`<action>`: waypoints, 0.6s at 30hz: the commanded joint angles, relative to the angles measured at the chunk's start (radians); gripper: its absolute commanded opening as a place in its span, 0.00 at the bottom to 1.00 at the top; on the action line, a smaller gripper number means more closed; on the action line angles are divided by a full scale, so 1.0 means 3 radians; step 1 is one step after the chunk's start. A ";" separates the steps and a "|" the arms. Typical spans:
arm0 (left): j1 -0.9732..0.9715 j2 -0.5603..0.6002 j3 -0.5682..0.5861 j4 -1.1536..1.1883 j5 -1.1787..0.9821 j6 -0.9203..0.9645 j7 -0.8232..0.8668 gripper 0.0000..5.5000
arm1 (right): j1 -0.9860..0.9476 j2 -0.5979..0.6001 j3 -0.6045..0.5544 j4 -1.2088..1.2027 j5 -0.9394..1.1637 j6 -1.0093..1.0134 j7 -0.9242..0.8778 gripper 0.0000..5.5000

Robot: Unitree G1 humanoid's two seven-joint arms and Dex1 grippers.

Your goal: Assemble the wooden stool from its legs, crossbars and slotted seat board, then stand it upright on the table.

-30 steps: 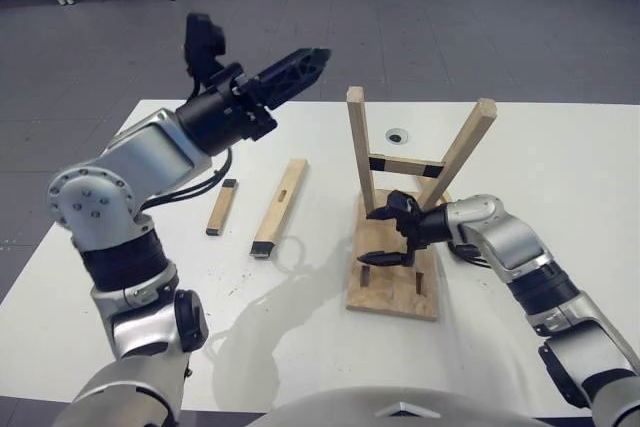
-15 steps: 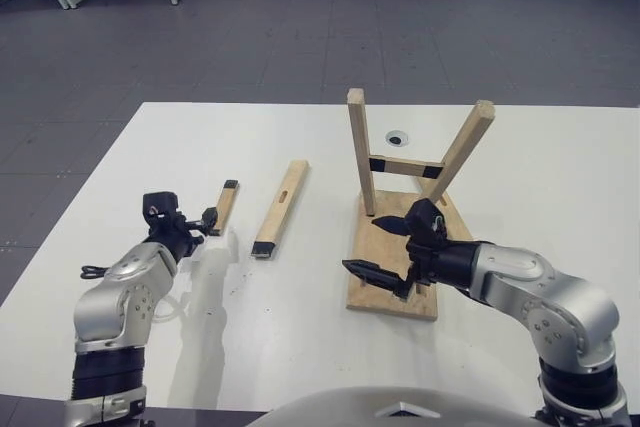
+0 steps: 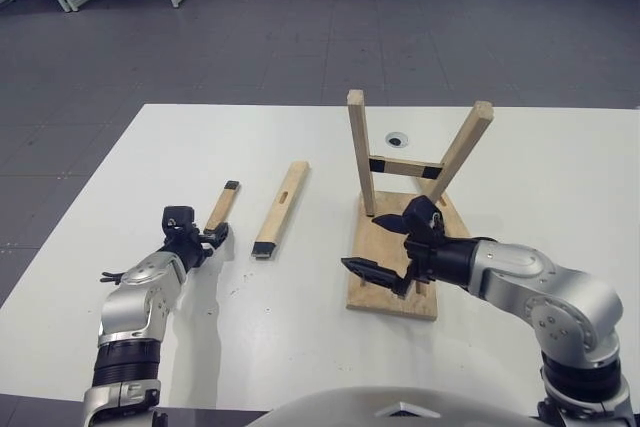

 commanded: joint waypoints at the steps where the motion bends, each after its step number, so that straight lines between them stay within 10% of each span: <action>1: 0.0088 -0.0112 -0.0202 0.0342 0.0120 0.0010 -0.0230 0.62 | -0.0124 -0.0018 -0.0042 0.0019 0.0076 0.0045 -0.0050 0.97; 12: 0.0306 -0.0184 -0.0322 0.0822 0.0429 -0.0358 -0.0395 0.26 | -0.0228 -0.0031 -0.0082 0.0083 0.0192 0.0053 -0.0127 0.97; 18: 0.0349 -0.0406 -0.0164 0.0544 0.0443 -0.0609 -0.0045 0.24 | -0.0493 0.0173 -0.0176 0.0319 0.0371 0.0173 -0.0222 0.97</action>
